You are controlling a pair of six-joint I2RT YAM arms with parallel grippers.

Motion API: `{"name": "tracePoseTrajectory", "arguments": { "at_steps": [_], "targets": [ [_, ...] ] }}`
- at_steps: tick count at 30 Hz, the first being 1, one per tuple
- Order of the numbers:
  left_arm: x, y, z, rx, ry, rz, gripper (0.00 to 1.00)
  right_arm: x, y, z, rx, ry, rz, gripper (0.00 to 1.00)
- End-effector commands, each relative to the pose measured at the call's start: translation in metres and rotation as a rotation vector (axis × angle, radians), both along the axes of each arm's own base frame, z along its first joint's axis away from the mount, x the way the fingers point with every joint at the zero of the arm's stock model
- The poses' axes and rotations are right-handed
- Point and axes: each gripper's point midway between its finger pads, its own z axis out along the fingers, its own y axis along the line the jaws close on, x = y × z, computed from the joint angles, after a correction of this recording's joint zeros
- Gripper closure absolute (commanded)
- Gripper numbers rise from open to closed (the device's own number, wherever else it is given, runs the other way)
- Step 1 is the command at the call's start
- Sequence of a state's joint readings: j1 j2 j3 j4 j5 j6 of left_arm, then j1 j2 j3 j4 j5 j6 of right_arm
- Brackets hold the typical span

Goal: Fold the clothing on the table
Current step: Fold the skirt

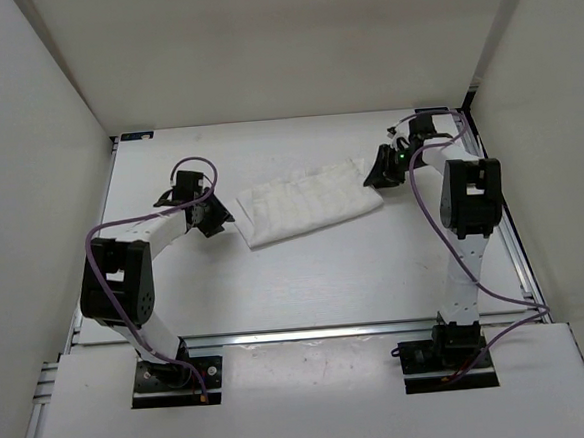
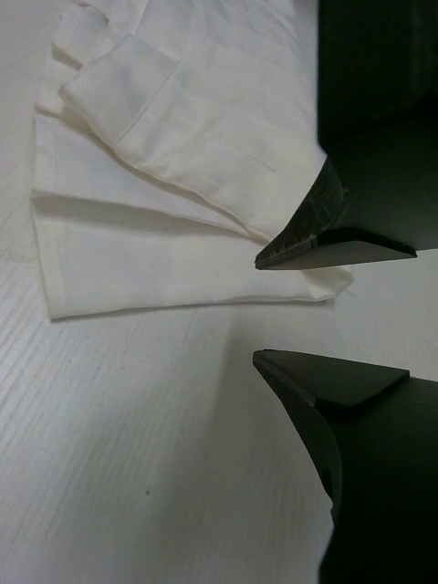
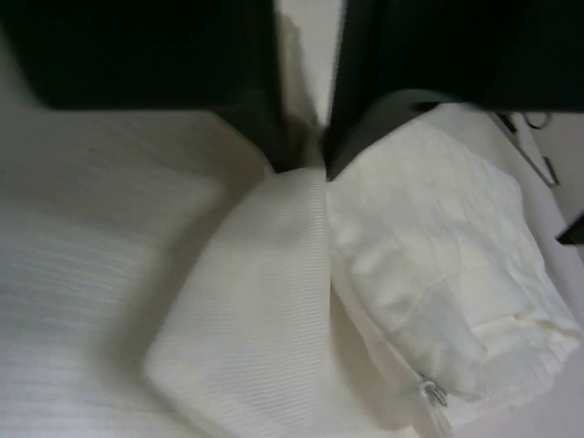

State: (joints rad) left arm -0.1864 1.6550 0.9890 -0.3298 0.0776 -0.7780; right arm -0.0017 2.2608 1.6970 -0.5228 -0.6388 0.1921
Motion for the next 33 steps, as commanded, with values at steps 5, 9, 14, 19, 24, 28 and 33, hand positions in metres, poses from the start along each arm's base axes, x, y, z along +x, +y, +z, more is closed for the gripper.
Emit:
{"name": "tracePoseTrajectory", "arguments": {
  "at_steps": [5,9,14,19,24,28,33],
  "targets": [
    [-0.003,0.009,0.008,0.043,-0.039,0.019,0.49,-0.013,0.008,0.005,0.010,0.029,-0.001,1.00],
    [-0.003,0.006,-0.002,0.070,-0.031,0.002,0.47,-0.042,0.002,0.004,-0.003,0.081,-0.013,1.00],
    [0.004,0.009,-0.013,0.151,-0.012,0.015,0.47,-0.081,-0.004,0.018,-0.067,0.099,-0.028,1.00],
    [0.013,-0.006,-0.018,0.166,-0.008,-0.013,0.47,-0.135,-0.009,0.013,-0.147,0.194,-0.041,1.00],
    [0.004,-0.015,-0.017,0.198,-0.001,-0.013,0.47,-0.179,-0.019,0.010,-0.237,0.273,-0.024,1.00],
    [0.001,-0.010,-0.021,0.215,0.006,0.003,0.47,-0.200,-0.028,0.002,-0.258,0.304,-0.039,1.00],
    [0.008,-0.016,-0.025,0.283,0.007,-0.018,0.47,-0.208,-0.043,0.004,-0.302,0.336,-0.063,1.00]
  ]
}}
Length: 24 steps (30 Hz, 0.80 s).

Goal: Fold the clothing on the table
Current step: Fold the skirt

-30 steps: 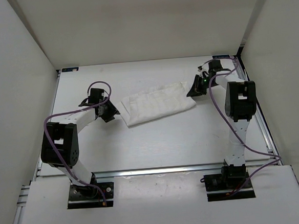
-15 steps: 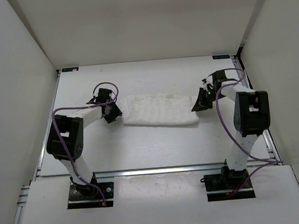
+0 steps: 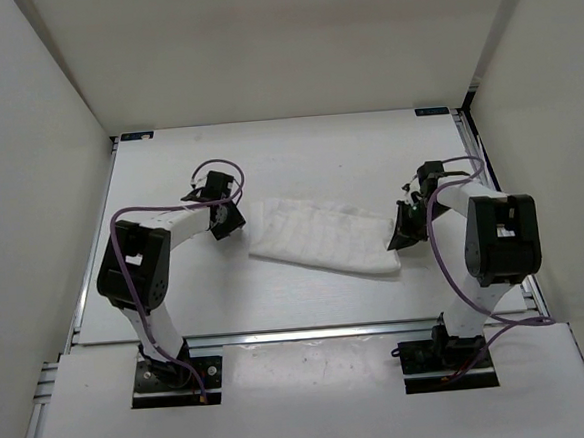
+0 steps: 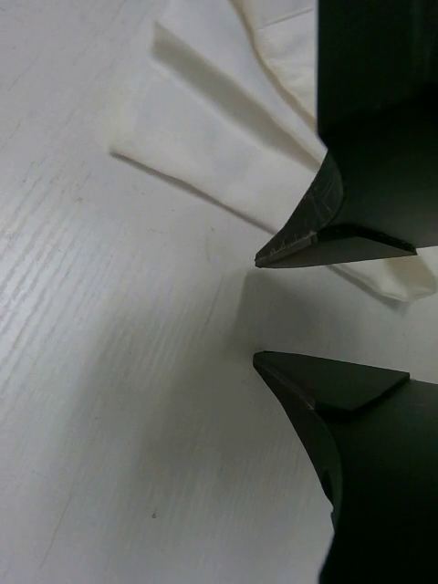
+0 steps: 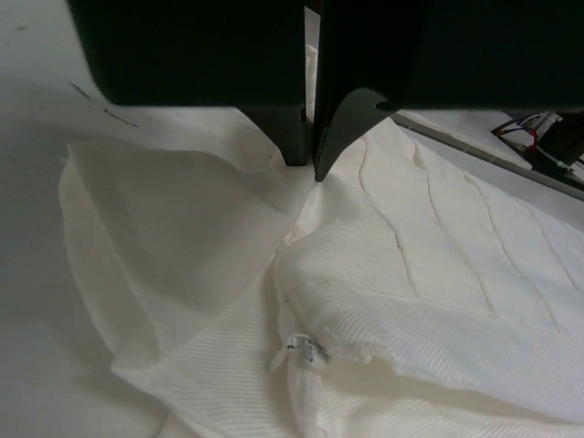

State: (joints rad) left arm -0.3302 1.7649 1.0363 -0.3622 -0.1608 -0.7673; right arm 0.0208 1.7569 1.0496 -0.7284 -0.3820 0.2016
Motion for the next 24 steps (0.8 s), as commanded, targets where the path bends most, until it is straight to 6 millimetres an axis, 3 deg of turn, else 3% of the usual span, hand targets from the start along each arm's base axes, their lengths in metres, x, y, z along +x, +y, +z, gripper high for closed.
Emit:
{"name": "tracePoseTrajectory", "arguments": {
  "at_steps": [1,5,7,9,10,15,21,24],
  "targets": [
    [0.011,-0.007,0.004,0.086,-0.022,-0.017,0.48,-0.007,-0.015,0.010,-0.061,0.000,-0.003,1.00],
    [0.022,-0.031,0.005,0.083,-0.035,-0.069,0.48,-0.008,-0.016,0.015,-0.064,-0.002,0.011,1.00],
    [0.027,-0.045,0.010,0.069,-0.051,-0.104,0.54,-0.007,-0.017,0.018,-0.070,-0.007,0.010,1.00],
    [0.029,-0.048,0.011,0.087,-0.053,-0.121,0.90,-0.011,-0.015,0.018,-0.062,-0.003,0.013,1.00],
    [0.029,-0.047,0.011,0.103,-0.047,-0.122,0.99,-0.011,-0.014,0.019,-0.060,-0.005,0.010,1.00],
    [0.026,-0.049,0.004,0.192,-0.028,-0.170,1.00,-0.011,-0.023,0.020,-0.067,-0.009,-0.016,0.99],
    [-0.011,-0.070,-0.011,0.174,0.039,-0.280,1.00,-0.004,-0.029,0.031,-0.068,-0.040,-0.033,1.00],
    [-0.030,-0.079,-0.013,0.111,0.068,-0.307,1.00,0.010,-0.031,0.051,-0.093,-0.097,-0.016,0.99]
  ]
}}
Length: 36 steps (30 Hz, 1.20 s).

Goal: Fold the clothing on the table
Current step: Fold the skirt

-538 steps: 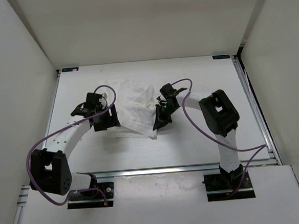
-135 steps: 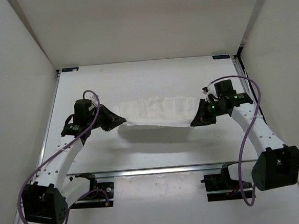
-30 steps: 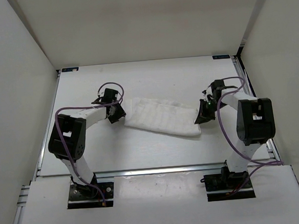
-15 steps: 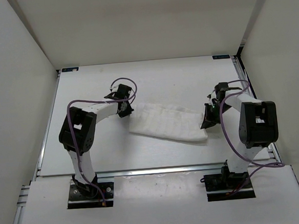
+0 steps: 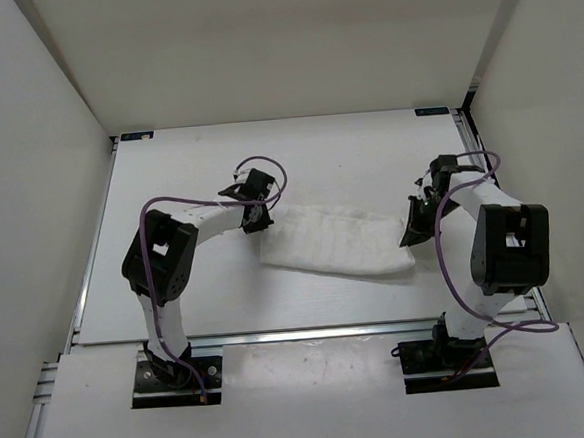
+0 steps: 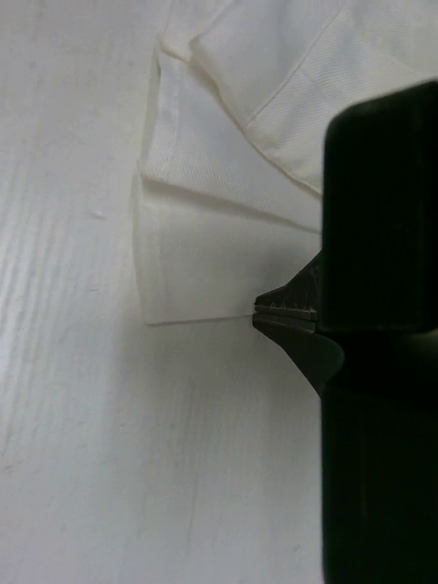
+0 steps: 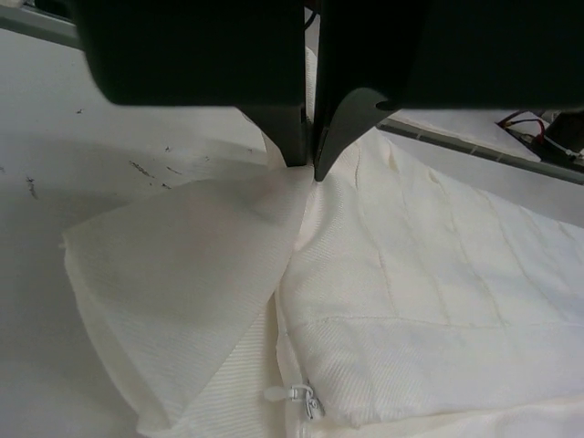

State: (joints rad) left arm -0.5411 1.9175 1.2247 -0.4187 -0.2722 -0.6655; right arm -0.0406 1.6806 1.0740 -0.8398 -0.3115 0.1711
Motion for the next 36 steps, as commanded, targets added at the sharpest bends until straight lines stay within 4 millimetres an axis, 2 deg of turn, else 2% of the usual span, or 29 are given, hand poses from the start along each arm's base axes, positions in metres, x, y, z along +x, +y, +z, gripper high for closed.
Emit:
{"name": "tracePoseTrajectory", "arguments": {
  "at_steps": [1,3,4,5,7,10,15,18,19,21,23,24,26,27,29,30,32,36],
  "targets": [
    [-0.043,-0.005,-0.010,-0.033,0.113,-0.067,1.00,0.025,-0.001,0.041,-0.032,-0.121,0.032,1.00],
    [-0.052,-0.017,-0.008,-0.095,0.128,-0.089,1.00,0.039,0.002,0.056,-0.041,-0.172,0.046,1.00],
    [-0.058,-0.022,-0.007,-0.117,0.135,-0.099,1.00,0.043,0.017,0.065,-0.030,-0.189,0.083,1.00],
    [-0.064,-0.022,-0.012,-0.112,0.147,-0.106,1.00,0.051,0.019,0.074,-0.017,-0.220,0.082,1.00],
    [-0.068,-0.029,-0.012,-0.135,0.156,-0.118,1.00,0.055,0.041,0.081,0.022,-0.240,0.125,1.00],
    [-0.079,-0.036,-0.013,-0.162,0.184,-0.149,1.00,0.053,0.086,0.090,0.115,-0.263,0.229,1.00],
    [-0.077,-0.036,-0.013,-0.182,0.180,-0.145,1.00,0.049,0.154,0.114,0.248,-0.312,0.374,1.00],
    [-0.076,-0.037,-0.013,-0.189,0.183,-0.138,1.00,0.042,0.186,0.113,0.330,-0.288,0.425,1.00],
    [-0.075,-0.037,-0.012,-0.195,0.184,-0.132,1.00,0.038,0.197,0.106,0.337,-0.267,0.443,1.00],
    [-0.073,-0.037,-0.010,-0.198,0.178,-0.127,1.00,0.042,0.215,0.105,0.371,-0.278,0.476,1.00],
    [-0.070,-0.034,-0.007,-0.208,0.167,-0.113,1.00,0.040,0.234,0.093,0.400,-0.245,0.506,1.00],
    [-0.072,-0.036,-0.007,-0.223,0.177,-0.120,1.00,0.042,0.242,0.095,0.421,-0.244,0.504,1.00],
    [-0.070,-0.029,-0.008,-0.212,0.175,-0.103,1.00,0.041,0.260,0.087,0.456,-0.224,0.520,1.00],
    [-0.070,-0.028,-0.005,-0.216,0.170,-0.101,1.00,0.042,0.266,0.089,0.469,-0.230,0.524,1.00],
    [-0.068,-0.022,-0.005,-0.221,0.166,-0.082,1.00,0.044,0.278,0.077,0.477,-0.206,0.524,1.00],
    [-0.069,-0.020,-0.005,-0.223,0.167,-0.081,1.00,0.046,0.283,0.080,0.481,-0.221,0.531,1.00],
    [-0.068,-0.013,-0.003,-0.220,0.160,-0.068,1.00,0.042,0.294,0.072,0.495,-0.196,0.543,1.00],
    [-0.072,-0.006,-0.002,-0.224,0.161,-0.063,1.00,0.044,0.313,0.072,0.525,-0.192,0.551,1.00]
  ]
}}
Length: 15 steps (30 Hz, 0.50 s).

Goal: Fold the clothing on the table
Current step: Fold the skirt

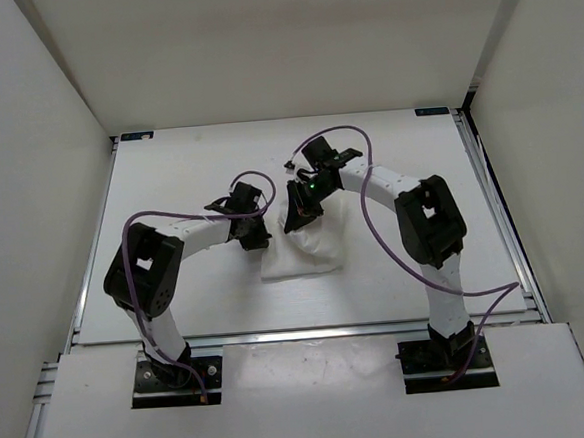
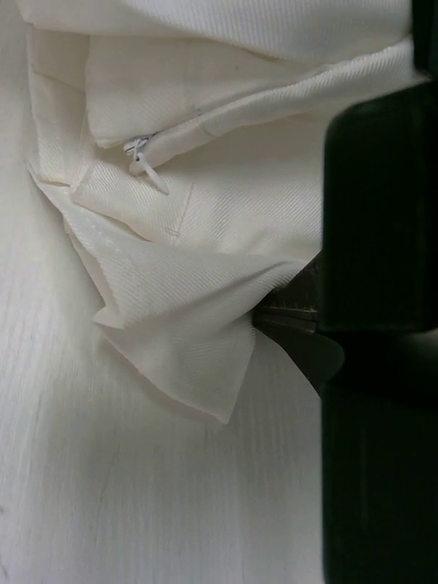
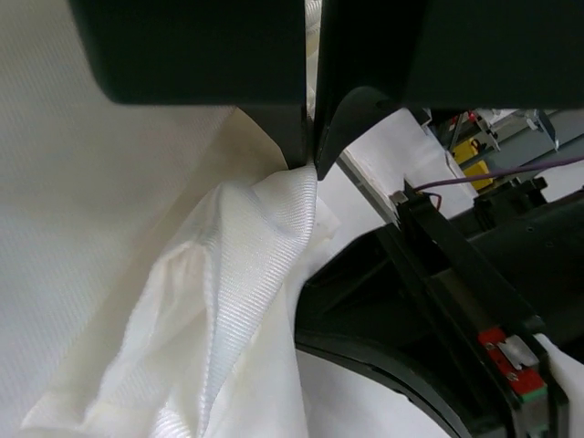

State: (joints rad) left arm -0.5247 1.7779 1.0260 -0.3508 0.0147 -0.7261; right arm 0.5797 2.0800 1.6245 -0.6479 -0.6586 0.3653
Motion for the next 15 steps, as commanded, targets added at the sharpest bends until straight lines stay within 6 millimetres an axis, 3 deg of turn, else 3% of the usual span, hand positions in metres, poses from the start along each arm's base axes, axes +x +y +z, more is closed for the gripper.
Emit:
{"name": "tracePoseTrajectory", "arguments": {
  "at_steps": [1,9,15],
  "targets": [
    [-0.015,0.017,-0.003,0.028,0.032,0.005,1.00,0.006,0.032,0.026,0.110,-0.034,0.028,1.00],
    [-0.014,0.023,-0.001,0.023,0.028,0.017,1.00,0.006,0.038,0.054,0.135,-0.111,0.006,1.00],
    [-0.017,0.024,-0.003,0.033,0.036,0.019,1.00,-0.001,0.050,0.040,0.166,-0.085,0.030,1.00]
  ]
}}
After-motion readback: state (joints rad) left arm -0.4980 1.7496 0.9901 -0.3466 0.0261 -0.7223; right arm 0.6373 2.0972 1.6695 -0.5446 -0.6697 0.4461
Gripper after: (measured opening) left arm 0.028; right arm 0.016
